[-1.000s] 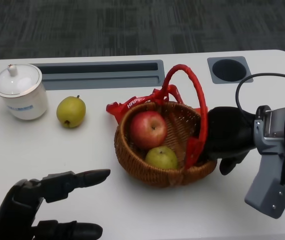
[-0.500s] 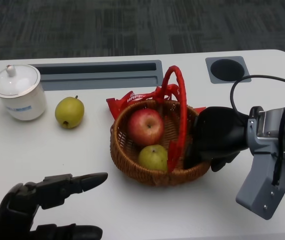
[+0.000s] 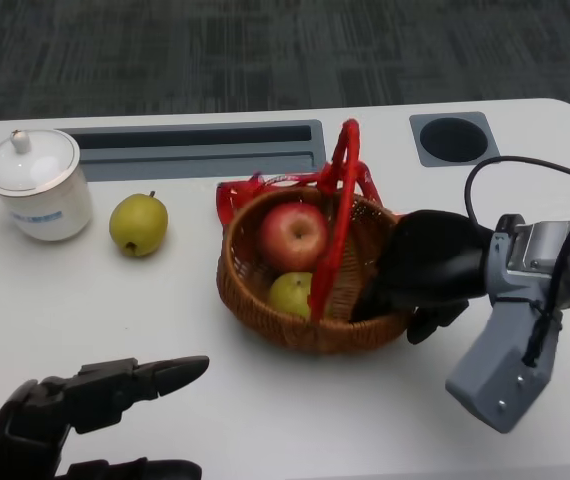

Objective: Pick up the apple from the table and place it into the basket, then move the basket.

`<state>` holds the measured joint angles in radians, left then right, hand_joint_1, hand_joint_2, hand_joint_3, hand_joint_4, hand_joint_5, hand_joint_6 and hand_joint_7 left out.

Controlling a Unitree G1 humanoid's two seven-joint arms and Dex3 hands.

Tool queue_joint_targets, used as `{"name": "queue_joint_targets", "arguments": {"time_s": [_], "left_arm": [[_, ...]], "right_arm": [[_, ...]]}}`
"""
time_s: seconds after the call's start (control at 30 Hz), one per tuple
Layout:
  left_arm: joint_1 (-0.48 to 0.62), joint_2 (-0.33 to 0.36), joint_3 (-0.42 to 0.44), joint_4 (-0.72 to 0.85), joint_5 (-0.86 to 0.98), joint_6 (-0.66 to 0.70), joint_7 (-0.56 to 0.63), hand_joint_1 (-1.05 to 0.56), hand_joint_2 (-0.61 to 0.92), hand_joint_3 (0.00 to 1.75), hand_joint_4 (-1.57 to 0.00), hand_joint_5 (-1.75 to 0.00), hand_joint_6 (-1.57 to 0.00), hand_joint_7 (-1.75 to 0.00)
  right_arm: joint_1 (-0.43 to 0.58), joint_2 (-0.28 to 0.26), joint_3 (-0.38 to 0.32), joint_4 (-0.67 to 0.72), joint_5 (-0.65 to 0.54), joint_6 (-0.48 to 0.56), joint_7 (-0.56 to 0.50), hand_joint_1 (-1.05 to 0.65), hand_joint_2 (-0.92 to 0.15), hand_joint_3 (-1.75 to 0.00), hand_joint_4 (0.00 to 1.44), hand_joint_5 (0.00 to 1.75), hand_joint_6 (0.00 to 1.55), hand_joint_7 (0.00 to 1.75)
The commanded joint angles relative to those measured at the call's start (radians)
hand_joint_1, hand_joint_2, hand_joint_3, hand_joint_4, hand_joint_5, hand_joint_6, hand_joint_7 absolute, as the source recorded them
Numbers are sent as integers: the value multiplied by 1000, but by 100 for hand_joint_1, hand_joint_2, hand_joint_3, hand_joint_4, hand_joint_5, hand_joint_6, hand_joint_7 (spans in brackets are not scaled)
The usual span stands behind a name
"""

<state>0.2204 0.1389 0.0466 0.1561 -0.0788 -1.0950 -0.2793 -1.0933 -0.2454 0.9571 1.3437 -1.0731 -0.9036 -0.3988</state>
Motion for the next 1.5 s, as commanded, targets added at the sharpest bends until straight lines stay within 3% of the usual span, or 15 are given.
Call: {"name": "queue_joint_targets", "arguments": {"time_s": [0.03,0.17,0.4,0.43,0.57,0.63,0.8,1.0,1.07,1.3,1.5], "left_arm": [[31,11,2,-34,-18,-10,15,-53,79,0,-100,-1,-90,0],[57,15,-3,-52,-24,-20,11,-53,79,0,-100,0,-90,0],[93,16,5,-46,-10,-62,11,-52,79,0,-99,0,-89,0],[99,16,8,-43,-4,-70,12,-53,80,0,-99,0,-89,0],[141,8,19,-42,17,-105,18,-55,80,0,-100,0,-90,-1],[183,9,14,-61,15,-109,19,-55,79,0,-100,0,-91,-1],[313,9,-17,-160,-4,-80,26,-53,77,0,-101,0,-92,-1],[390,40,-36,-214,-35,-73,20,-49,74,0,-100,0,-92,-1],[398,51,-41,-210,-46,-67,16,-49,72,0,-100,0,-92,0],[365,70,-58,-191,-61,-56,9,-49,71,0,-99,0,-91,0],[321,69,-62,-169,-49,-44,8,-51,72,1,-100,0,-92,-1]], "right_arm": [[12,-3,-61,23,62,95,103,-37,-92,-20,97,53,88,0],[20,-12,-112,34,106,206,172,-26,-90,-8,104,39,89,1],[16,-12,-195,52,164,392,257,-31,-92,-12,105,21,92,1],[14,-9,-209,54,173,421,267,-31,-92,-11,107,24,94,1],[16,-1,-251,57,194,517,286,-30,-92,-6,90,78,97,0],[16,4,-270,59,202,564,294,-30,-92,-4,89,67,97,0],[27,7,-344,64,251,672,315,-29,-92,-3,102,17,95,0],[46,0,-424,65,301,748,315,-31,-92,-3,108,7,97,1],[52,-2,-442,64,311,746,320,-35,-90,-2,103,4,91,1],[67,0,-474,62,321,733,345,-64,-78,0,54,0,49,0],[65,-9,-445,60,287,707,325,-85,-78,-1,33,0,33,0]]}}
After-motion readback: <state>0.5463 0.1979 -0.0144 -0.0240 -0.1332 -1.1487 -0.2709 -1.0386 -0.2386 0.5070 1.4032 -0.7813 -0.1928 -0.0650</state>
